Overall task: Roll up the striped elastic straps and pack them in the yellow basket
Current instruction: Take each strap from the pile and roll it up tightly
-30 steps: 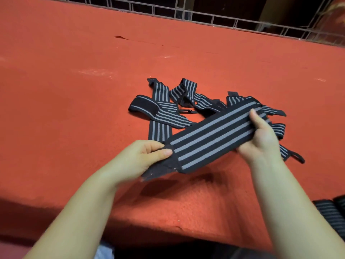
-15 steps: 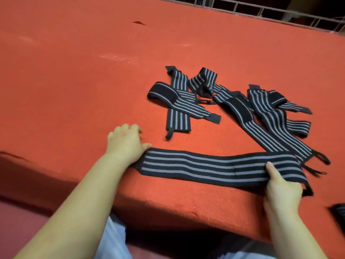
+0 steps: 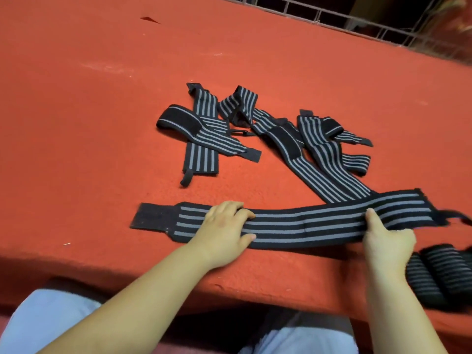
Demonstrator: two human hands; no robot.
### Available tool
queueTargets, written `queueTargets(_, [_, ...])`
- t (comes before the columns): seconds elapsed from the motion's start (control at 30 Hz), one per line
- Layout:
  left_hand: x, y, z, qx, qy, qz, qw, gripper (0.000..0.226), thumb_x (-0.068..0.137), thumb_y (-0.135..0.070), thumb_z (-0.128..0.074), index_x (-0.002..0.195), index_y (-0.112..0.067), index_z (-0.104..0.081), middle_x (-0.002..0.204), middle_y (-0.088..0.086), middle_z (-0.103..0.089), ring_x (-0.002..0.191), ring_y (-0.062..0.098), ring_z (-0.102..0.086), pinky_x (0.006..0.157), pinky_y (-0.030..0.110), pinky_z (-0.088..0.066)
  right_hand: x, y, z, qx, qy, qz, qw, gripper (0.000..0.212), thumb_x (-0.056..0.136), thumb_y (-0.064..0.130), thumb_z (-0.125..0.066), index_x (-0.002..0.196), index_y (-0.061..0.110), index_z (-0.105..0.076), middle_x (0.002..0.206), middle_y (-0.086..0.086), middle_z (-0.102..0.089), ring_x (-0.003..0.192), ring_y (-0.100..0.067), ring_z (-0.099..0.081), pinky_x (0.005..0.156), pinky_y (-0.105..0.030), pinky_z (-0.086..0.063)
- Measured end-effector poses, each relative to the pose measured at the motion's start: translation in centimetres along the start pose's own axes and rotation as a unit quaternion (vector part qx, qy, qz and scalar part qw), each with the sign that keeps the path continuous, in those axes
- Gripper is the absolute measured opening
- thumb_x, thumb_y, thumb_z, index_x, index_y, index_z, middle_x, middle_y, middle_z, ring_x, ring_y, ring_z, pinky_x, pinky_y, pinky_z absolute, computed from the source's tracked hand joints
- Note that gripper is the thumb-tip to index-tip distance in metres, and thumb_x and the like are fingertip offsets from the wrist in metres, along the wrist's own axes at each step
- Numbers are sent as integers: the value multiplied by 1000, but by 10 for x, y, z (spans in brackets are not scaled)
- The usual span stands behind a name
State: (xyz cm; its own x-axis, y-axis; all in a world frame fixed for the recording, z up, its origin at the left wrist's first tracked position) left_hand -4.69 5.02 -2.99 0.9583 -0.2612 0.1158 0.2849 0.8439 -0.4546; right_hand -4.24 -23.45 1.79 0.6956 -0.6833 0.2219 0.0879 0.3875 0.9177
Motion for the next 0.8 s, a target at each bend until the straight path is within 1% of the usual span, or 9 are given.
queueTargets(0.07, [7,-13,-7,0,17,-11,1000,47,93,-42,-47,137,-26,-40,146,-6,-31,138,12,-20,115,30,-8,14,6,5,-82,30,9,996,31,91,11,-58,115,-9,-59,116,-27,-62,112,-37,-58,92,-37,-42])
queueTargets(0.13, [16,-23,-12,-4,21,-23,1000,46,94,-43,-47,136,-27,-41,143,-8,-35,136,11,-24,114,29,-10,33,10,10,-150,60,27,987,34,91,7,-54,124,-1,-56,120,-26,-61,115,-37,-55,93,-36,-40])
queueTargets(0.23, [28,-43,-24,-11,34,-37,999,44,93,-43,-48,134,-28,-42,140,-11,-37,133,9,-27,114,29,-13,53,15,20,-169,68,47,982,44,88,-1,-48,130,10,-55,125,-18,-61,118,-32,-54,96,-31,-38])
queueTargets(0.4, [42,-70,-40,-15,48,-51,997,42,93,-42,-49,133,-28,-44,139,-10,-38,133,10,-28,113,29,-14,73,18,41,-160,18,30,987,51,89,2,-50,139,11,-44,130,-14,-57,120,-28,-53,99,-30,-36])
queueTargets(0.5, [51,-77,-45,-15,55,-58,997,41,92,-41,-50,131,-28,-45,138,-10,-39,133,11,-29,114,30,-15,73,25,41,-158,3,77,984,54,87,3,-52,139,11,-42,134,-10,-53,123,-26,-49,104,-32,-34])
queueTargets(0.57, [57,-79,-46,-20,61,-57,996,38,91,-39,-52,128,-28,-48,135,-9,-41,131,11,-31,113,30,-18,68,26,30,-150,23,99,983,52,85,2,-53,136,11,-46,134,-9,-53,125,-24,-48,107,-33,-34])
queueTargets(0.63, [65,-77,-44,-43,58,-41,997,34,90,-35,-55,123,-27,-52,131,-8,-46,127,13,-37,110,31,-24,58,23,9,-133,79,95,983,46,85,2,-53,130,12,-52,128,-7,-58,120,-22,-52,103,-31,-37])
queueTargets(0.7, [73,-71,-40,-112,55,7,992,30,90,-29,-58,120,-23,-56,127,-3,-52,122,15,-45,106,28,-31,45,16,-17,-143,148,84,975,39,87,6,-54,125,14,-56,125,-4,-60,117,-20,-54,100,-27,-38])
queueTargets(0.8, [81,-56,-33,-301,48,135,943,27,91,-20,-59,117,-18,-60,117,2,-59,102,14,-55,81,14,-42,30,5,-53,-185,225,78,953,39,88,12,-57,126,16,-56,128,-2,-58,120,-17,-52,100,-24,-35])
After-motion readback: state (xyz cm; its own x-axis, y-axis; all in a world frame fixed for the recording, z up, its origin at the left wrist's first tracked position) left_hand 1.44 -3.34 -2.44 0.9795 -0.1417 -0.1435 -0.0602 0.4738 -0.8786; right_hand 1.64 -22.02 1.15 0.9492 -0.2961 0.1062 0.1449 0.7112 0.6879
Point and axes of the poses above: each hand's wrist, its own x-axis towards the middle knuckle, its own z-axis out of the back of the hand, y = z × x, the point moved 7 cm from there along x, towards the middle knuckle
